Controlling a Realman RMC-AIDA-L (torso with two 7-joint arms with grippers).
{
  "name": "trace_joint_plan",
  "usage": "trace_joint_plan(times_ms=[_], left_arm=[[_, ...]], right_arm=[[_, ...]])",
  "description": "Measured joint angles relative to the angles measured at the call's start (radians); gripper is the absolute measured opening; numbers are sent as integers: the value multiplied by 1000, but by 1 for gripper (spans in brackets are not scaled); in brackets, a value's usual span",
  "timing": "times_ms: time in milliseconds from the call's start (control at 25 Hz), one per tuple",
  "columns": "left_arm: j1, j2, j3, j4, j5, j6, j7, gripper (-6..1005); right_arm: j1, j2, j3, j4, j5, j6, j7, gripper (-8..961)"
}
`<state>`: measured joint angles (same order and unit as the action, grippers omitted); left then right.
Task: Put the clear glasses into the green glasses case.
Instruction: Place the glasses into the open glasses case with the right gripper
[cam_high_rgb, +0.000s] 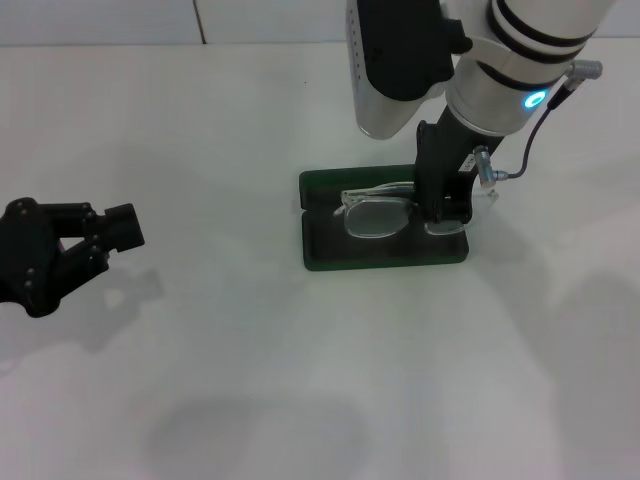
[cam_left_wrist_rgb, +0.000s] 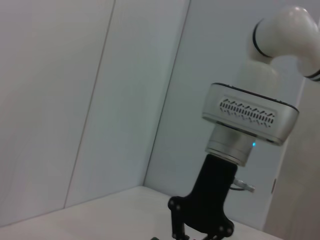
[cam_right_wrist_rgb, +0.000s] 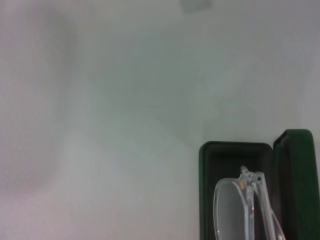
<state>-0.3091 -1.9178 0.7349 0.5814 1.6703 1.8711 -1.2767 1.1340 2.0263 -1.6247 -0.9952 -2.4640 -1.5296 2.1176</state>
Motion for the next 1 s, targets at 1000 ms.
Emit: trace_joint_plan(times_ms=[1000], left_arm=[[-29,-27,-8,-15,18,-19,17,139]], right_arm=[[58,2,-52,153,33,103,-25,77]])
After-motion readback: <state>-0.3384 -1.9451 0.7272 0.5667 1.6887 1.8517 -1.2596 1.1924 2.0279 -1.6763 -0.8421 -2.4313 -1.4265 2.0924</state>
